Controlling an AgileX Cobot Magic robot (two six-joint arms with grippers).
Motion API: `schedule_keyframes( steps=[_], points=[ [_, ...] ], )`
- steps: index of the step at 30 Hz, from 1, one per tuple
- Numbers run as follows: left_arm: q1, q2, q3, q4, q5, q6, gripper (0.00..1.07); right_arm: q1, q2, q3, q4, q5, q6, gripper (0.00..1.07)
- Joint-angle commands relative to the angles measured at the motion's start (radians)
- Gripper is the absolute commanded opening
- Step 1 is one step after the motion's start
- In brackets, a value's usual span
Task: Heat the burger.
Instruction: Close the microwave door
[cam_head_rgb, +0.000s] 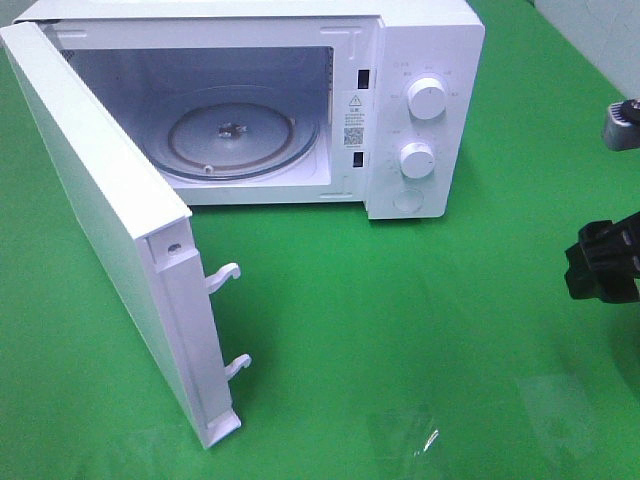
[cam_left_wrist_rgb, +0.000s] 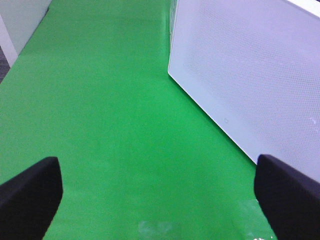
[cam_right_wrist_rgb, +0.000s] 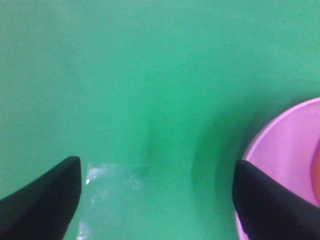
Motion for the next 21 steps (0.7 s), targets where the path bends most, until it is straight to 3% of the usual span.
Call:
schedule_keyframes(
  steps=[1,6,14,16,21],
  points=[
    [0.001,-0.005,0.000,-0.003,-0.013,-0.004,0.98,-0.001,-0.058,-0.005,0.133,0.049,-0.137,0.79],
    [0.001,-0.005,0.000,-0.003,-0.013,-0.004,0.98,-0.001,-0.169,-0.005,0.216,0.133,-0.209,0.79],
    [0.001,-0.005,0.000,-0.003,-0.013,-0.004,0.98,-0.001,-0.394,0.015,0.186,0.219,-0.210,0.78],
    [0.001,-0.005,0.000,-0.003,-0.013,-0.004,0.98,-0.004,-0.548,0.042,0.177,0.244,-0.210,0.78],
    [0.001,-0.005,0.000,-0.003,-0.013,-0.004,0.98,-0.004,-0.658,0.058,0.156,0.283,-0.180,0.78]
  ],
)
